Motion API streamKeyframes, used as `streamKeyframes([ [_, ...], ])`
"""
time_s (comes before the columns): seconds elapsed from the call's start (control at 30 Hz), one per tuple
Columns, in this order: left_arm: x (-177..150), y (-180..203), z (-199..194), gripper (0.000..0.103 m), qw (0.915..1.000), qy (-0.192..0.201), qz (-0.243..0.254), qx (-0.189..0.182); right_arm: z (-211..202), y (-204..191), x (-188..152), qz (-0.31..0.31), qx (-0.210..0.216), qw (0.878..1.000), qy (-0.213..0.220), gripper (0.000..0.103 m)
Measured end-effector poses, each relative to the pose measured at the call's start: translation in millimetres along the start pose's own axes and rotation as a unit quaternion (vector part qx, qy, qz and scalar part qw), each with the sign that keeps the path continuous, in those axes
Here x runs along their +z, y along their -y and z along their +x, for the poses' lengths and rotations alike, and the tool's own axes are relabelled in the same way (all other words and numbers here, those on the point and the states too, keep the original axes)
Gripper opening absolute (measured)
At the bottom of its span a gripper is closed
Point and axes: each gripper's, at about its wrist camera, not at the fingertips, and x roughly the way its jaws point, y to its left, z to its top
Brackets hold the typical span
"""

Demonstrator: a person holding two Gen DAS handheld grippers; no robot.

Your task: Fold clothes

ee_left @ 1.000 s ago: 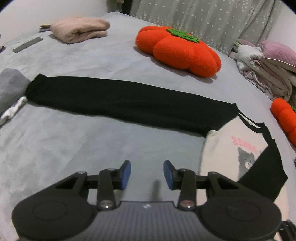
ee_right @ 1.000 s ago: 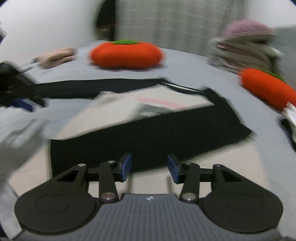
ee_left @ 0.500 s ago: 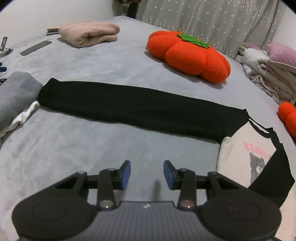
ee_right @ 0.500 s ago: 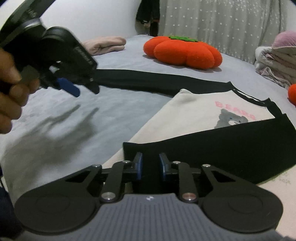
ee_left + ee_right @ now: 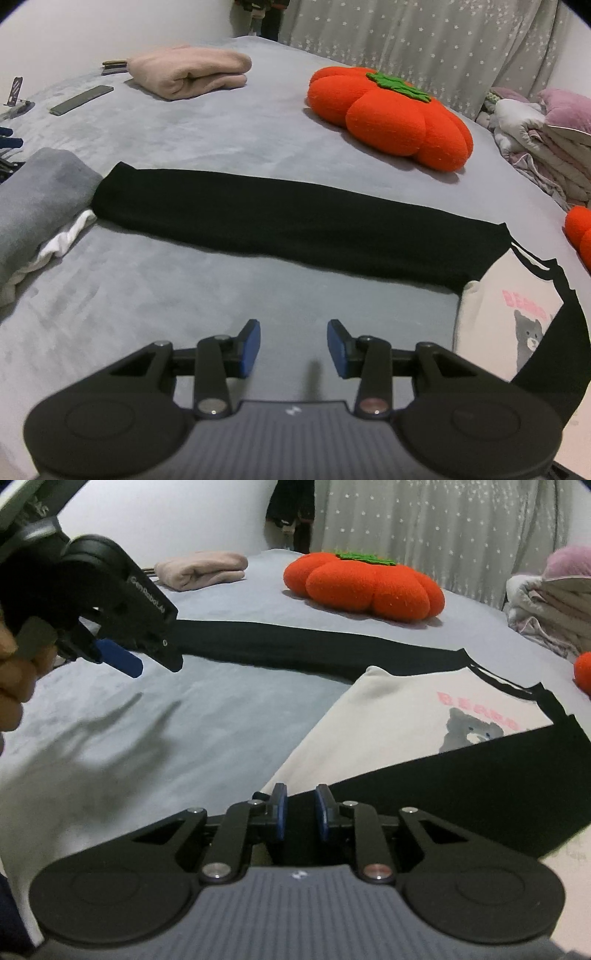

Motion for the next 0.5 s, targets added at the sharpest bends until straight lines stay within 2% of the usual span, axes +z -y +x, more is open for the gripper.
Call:
streamKeyframes([
  [0.13, 5, -3, 3, 0.041, 1.0000, -0.002, 0.000, 0.001, -7, 4, 5, 0.018, 0.021, 1.000, -0.002, 0.023],
  [0.27, 14, -13, 7, 0.043, 0.9999, -0.006, -0.011, 0.000, -8, -1, 9, 0.014, 0.021, 1.000, 0.005, 0.023],
  [0.33, 25, -32, 7, 0.043, 0.9990, -0.006, -0.044, -0.009, -5, -2, 13, 0.013, 0.019, 1.000, 0.007, 0.026],
  [0.4, 35, -55, 4, 0.043, 0.9968, 0.006, -0.080, 0.007, -3, -3, 17, 0.010, 0.013, 1.000, 0.012, 0.039],
  [0.5, 45, -90, 4, 0.043, 0.9912, 0.016, -0.128, 0.031, 1, -5, 23, 0.009, 0.015, 1.000, 0.017, 0.041],
])
